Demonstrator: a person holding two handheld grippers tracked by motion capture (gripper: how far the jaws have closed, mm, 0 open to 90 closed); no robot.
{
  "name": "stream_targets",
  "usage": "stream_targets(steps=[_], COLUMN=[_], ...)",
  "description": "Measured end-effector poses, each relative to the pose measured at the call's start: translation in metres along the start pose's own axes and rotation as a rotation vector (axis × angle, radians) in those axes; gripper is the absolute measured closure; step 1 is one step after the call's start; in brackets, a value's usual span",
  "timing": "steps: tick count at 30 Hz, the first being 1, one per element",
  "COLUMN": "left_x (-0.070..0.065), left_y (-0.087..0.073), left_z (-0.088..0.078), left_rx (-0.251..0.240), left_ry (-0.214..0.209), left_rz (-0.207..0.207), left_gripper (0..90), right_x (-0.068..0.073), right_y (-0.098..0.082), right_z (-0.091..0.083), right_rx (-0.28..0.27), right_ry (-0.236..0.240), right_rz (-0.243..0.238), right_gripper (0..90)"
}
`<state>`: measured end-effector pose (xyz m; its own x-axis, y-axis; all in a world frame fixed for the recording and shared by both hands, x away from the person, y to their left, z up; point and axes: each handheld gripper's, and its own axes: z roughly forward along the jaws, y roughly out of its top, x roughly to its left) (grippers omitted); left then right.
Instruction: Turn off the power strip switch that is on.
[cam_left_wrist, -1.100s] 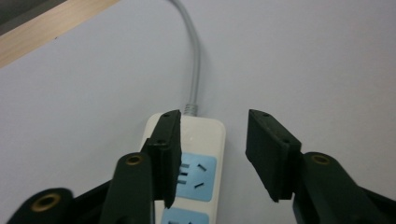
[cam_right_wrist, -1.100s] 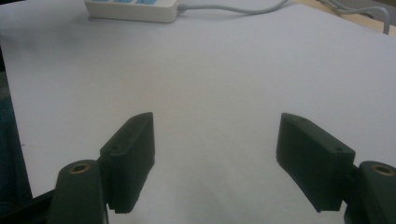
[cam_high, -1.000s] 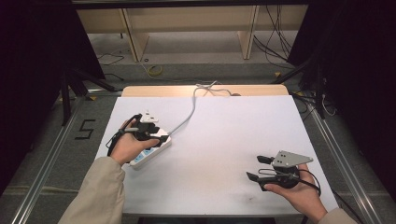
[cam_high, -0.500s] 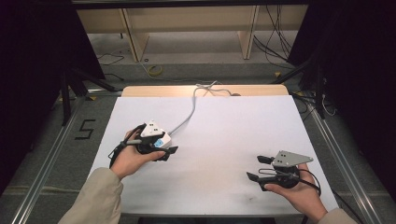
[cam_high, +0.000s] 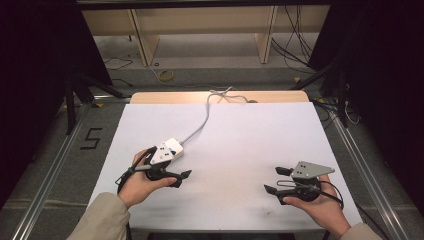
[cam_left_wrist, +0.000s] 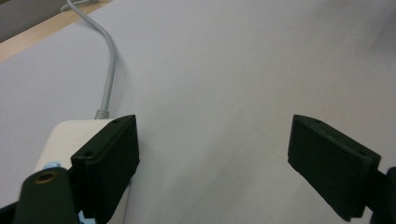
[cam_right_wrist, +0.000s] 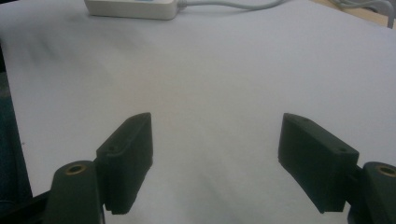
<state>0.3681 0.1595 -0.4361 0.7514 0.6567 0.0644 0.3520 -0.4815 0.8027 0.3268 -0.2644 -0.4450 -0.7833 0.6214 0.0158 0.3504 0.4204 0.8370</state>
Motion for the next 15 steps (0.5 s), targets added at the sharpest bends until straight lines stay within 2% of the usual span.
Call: stream_targets(steps=[15], left_x=[-0.010], left_y=[-0.021], left_z=[-0.016], left_rx=[-0.005], left_ry=[0.010], left_rz=[-0.017], left_gripper=[16.4], right_x=[0.000], right_y=[0.000], right_z=[0.000], right_rx=[0.000], right_ry=[0.005], right_rz=[0.005], right_gripper=[26.7])
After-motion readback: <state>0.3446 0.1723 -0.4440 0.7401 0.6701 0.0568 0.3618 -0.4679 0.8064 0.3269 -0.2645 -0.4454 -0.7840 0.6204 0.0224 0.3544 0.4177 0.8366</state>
